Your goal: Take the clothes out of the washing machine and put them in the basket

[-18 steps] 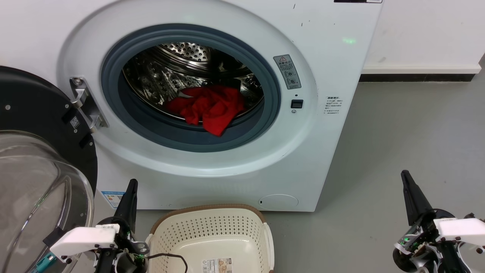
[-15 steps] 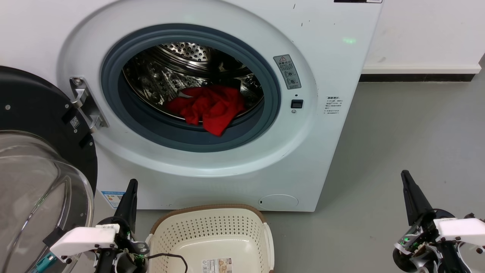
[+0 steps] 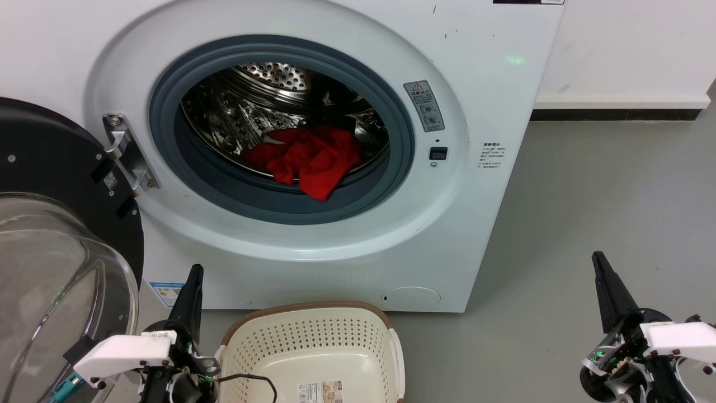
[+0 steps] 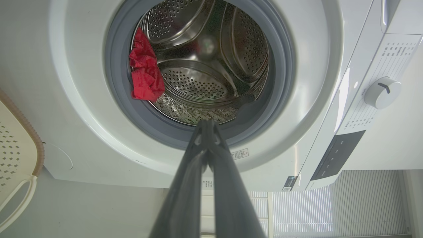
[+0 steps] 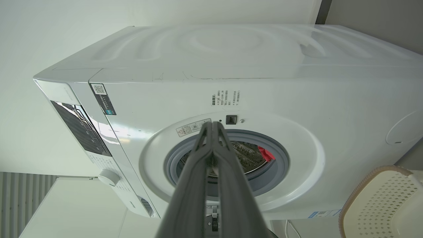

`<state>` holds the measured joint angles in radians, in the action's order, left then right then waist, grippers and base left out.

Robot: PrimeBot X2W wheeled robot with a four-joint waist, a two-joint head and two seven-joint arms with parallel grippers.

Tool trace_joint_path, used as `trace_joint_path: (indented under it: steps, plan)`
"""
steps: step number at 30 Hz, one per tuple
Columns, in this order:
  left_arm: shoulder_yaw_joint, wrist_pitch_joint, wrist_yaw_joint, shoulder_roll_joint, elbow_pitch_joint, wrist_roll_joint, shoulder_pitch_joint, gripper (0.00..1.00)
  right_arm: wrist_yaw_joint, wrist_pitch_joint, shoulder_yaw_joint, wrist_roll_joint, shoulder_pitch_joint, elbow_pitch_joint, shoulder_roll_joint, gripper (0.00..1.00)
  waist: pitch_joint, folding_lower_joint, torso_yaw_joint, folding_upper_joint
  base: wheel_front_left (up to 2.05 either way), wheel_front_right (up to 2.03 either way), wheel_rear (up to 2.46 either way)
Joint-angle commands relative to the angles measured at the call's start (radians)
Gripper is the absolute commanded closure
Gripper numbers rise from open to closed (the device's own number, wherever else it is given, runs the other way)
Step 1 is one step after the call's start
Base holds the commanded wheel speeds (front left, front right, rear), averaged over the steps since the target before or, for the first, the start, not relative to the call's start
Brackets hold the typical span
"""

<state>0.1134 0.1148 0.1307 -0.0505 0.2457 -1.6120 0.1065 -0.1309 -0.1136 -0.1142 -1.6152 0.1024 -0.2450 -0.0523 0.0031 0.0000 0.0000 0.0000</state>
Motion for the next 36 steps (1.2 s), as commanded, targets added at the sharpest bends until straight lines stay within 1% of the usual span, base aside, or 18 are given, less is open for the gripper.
trace_joint_path:
  steps: [1, 3, 4, 12, 17, 23, 36]
  plan:
    - [0.002, 0.001, 0.002, 0.001, -0.001, -0.002, 0.006, 1.00, 0.000, 0.000, 0.001, 0.006, 0.014, -0.001, 0.003, 1.00, 0.000, 0.0000, 0.000, 0.0000, 0.00, 0.00, 0.00]
    - [0.002, 0.001, 0.002, 0.001, -0.001, -0.002, 0.006, 1.00, 0.000, 0.000, 0.001, 0.006, 0.014, -0.001, 0.003, 1.00, 0.000, 0.0000, 0.000, 0.0000, 0.00, 0.00, 0.00]
    - [-0.001, 0.000, 0.000, 0.000, 0.003, 0.000, -0.001, 0.00, 0.000, 0.000, 0.000, 0.000, -0.002, -0.002, 0.000, 0.00, 0.000, 0.0000, 0.000, 0.0000, 0.00, 0.00, 0.00]
    - [-0.042, -0.035, 0.000, 0.001, 0.008, 0.012, 0.006, 0.00, 0.000, 0.035, 0.017, 0.012, -0.016, 0.013, 0.001, 0.00, 0.001, 0.0000, -0.001, 0.0000, 0.00, 0.00, 0.00]
    - [-0.062, -0.060, 0.000, 0.001, 0.004, 0.052, 0.018, 0.00, 0.000, 0.059, 0.024, 0.054, -0.022, 0.030, 0.001, 0.00, 0.000, 0.0000, -0.002, 0.0000, 0.00, 0.00, 0.00]
    - [-0.078, -0.087, 0.000, 0.000, -0.017, 0.159, 0.031, 0.00, 0.000, 0.087, 0.029, 0.158, -0.027, 0.055, 0.001, 0.00, 0.000, 0.0000, -0.002, 0.0000, 0.00, 0.00, 0.00]
    - [-0.107, -0.141, 0.000, 0.000, -0.070, 0.450, 0.050, 0.00, 0.000, 0.140, 0.038, 0.466, -0.040, 0.118, 0.001, 0.00, -0.003, 0.0000, -0.002, 0.0000, 0.00, 0.00, 0.00]
